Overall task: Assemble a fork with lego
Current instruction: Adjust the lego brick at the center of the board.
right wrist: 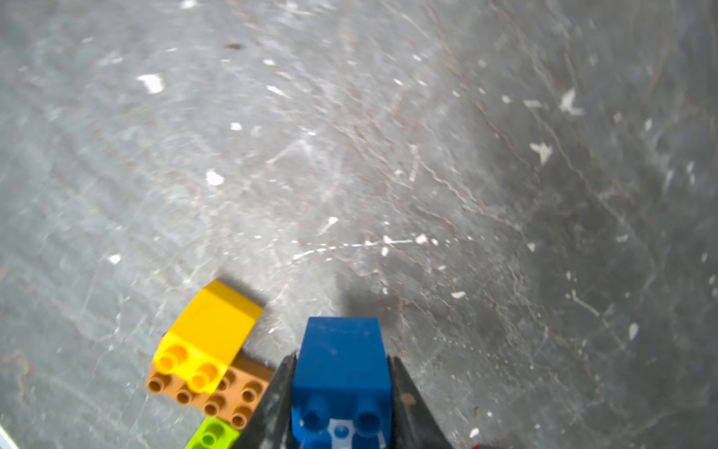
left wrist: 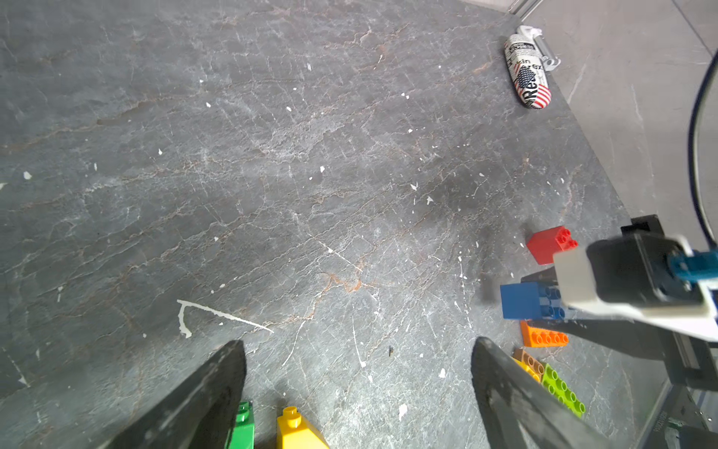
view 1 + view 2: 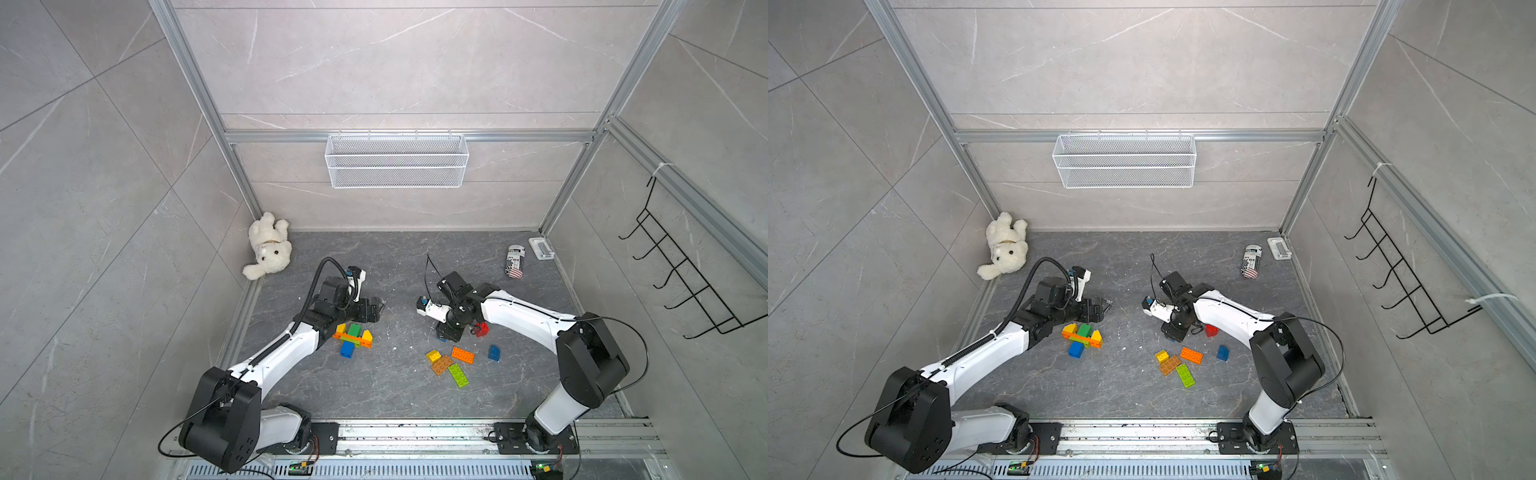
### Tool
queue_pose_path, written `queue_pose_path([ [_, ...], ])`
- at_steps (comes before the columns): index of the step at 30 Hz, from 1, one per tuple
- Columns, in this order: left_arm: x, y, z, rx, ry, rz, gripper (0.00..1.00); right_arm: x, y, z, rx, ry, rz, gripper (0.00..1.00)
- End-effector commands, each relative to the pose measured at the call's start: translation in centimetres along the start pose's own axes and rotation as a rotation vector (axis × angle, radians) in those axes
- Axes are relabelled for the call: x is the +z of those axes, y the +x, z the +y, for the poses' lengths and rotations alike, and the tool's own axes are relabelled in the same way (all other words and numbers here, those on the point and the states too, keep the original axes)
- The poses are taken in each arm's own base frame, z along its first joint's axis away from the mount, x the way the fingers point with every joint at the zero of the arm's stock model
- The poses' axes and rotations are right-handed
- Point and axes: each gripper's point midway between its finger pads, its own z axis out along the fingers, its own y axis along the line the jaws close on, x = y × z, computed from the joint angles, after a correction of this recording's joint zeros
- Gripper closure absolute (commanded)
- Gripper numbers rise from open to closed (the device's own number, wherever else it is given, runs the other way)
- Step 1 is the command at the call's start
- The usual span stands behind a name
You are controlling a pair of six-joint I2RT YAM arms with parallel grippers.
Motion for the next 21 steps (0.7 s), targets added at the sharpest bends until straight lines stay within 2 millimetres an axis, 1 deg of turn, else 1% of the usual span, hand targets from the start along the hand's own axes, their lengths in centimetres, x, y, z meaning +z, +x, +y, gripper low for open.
queue_pose_path([
  [1,-0.6,-0.6,-0.3,0.064,0.02,-0.022,0.07,0.6,1.8,0.7,-0.113,-0.046,0.097,0.84],
  [3,-0.5,-0.4,-0.2,0.079,0.02,-0.02,0.07,0.8,2.3,0.7,-0.126,-0.062,0.139,0.84],
  [6,-0.5,-0.5,-0.3,0.096,0.028,-0.043,0.07,0.5,1.9,0.5,-0.165,-0.046,0.12,0.84],
  [8,-0.5,-0.5,-0.4,0.106,0.038,-0.06,0.07,0.6,2.1,0.3,-0.198,-0.043,0.137,0.84],
  [11,-0.1,-0.5,-0.4,0.12,0.051,-0.073,0.07,1.3,1.7,0.1,-0.226,-0.047,0.135,0.84],
  [13,0.1,-0.4,-0.3,0.127,0.052,-0.065,0.07,2.1,1.9,0.0,-0.234,-0.052,0.143,0.84],
  [15,0.1,-0.3,-0.3,0.13,0.053,-0.061,0.07,2.5,1.9,0.0,-0.237,-0.042,0.128,0.83],
  [19,0.0,-0.1,-0.4,0.135,0.063,-0.063,0.05,2.5,2.1,-0.1,-0.237,-0.01,0.105,0.75],
  [21,0.0,0.0,-0.5,0.135,0.07,-0.062,0.05,2.0,1.7,0.0,-0.224,0.0,0.074,0.7],
])
